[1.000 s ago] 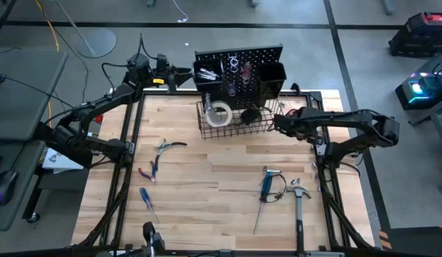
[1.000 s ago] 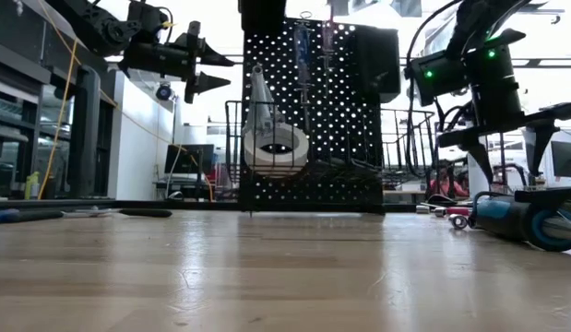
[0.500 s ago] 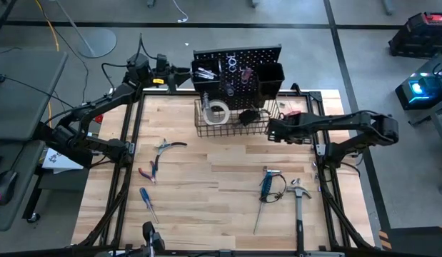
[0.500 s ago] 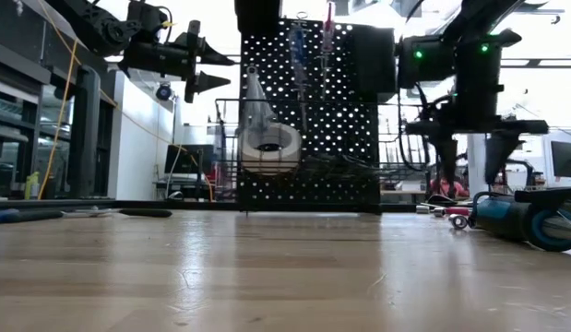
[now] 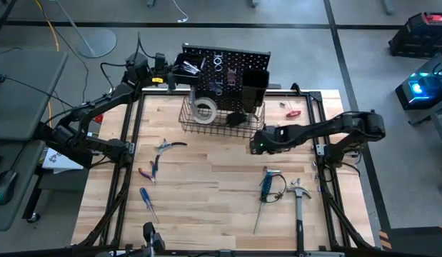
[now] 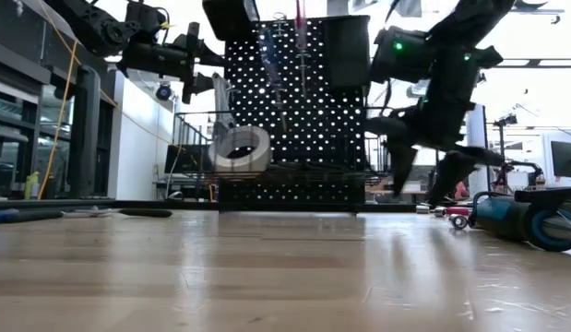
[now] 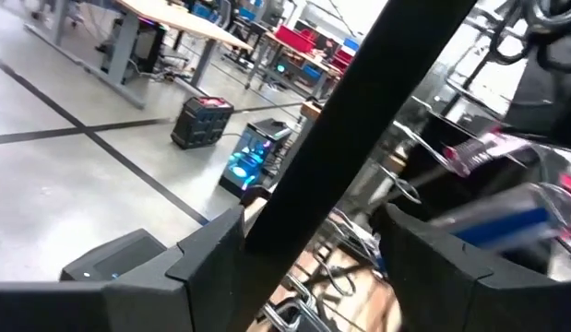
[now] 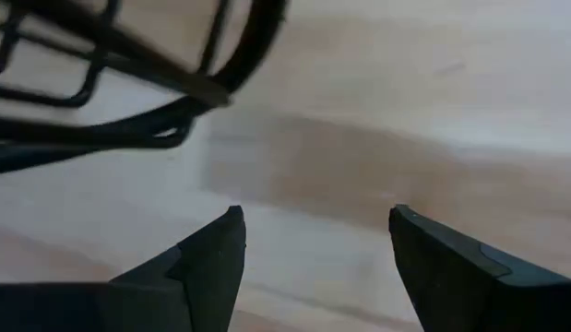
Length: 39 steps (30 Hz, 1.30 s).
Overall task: Hang tools onto peg board
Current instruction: Put the socket in the left black bin on the pegboard
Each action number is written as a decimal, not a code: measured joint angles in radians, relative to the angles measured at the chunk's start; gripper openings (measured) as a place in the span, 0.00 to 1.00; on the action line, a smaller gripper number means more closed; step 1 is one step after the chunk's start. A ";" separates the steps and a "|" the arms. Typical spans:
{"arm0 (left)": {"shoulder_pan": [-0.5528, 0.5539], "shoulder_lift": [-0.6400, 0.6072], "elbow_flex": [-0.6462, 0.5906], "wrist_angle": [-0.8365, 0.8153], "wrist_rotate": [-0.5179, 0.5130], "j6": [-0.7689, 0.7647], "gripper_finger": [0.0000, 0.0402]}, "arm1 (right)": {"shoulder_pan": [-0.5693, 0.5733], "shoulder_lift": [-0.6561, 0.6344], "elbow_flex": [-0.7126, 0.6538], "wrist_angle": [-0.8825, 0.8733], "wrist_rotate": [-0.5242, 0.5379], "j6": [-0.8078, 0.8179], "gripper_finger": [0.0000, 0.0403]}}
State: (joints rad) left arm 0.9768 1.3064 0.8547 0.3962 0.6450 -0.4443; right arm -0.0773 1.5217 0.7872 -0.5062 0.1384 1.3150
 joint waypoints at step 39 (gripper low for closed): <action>-0.003 0.000 0.000 0.005 0.000 -0.017 0.58 | 0.458 0.106 0.137 -0.217 -0.577 -0.108 0.63</action>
State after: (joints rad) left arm 0.9737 1.3064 0.8551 0.4011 0.6453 -0.4614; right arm 0.3803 1.6276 0.9242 -0.7230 -0.4381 1.2075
